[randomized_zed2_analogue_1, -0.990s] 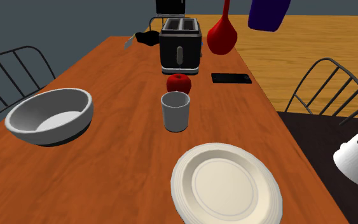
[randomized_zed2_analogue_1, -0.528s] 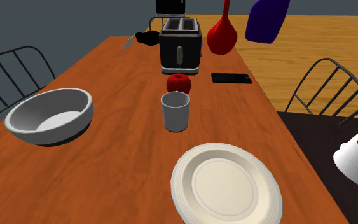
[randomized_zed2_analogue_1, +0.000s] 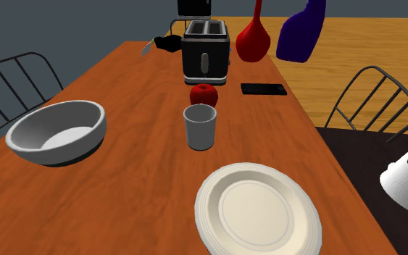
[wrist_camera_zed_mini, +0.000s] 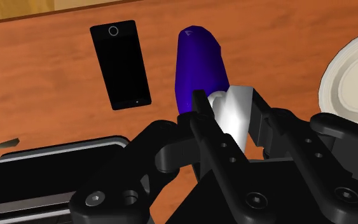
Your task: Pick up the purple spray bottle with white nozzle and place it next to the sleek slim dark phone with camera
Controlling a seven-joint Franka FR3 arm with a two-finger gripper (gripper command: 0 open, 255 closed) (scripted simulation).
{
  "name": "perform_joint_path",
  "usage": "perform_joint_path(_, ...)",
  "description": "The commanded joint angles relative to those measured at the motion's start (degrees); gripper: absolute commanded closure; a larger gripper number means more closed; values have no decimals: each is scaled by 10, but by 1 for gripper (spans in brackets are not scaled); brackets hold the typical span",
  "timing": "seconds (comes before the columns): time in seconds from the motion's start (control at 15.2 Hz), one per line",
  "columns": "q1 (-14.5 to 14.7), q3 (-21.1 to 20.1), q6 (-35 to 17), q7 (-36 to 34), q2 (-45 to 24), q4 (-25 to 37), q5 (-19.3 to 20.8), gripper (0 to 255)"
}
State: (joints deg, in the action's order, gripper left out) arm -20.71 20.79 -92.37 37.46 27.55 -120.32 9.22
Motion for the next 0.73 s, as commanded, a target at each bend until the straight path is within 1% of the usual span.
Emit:
perform_joint_path(0.0, -1, 1, -18, -2, 3, -20, 1, 255)
perform_joint_path(0.66, -5, 10, -94, -4, 6, -99, 9, 255)
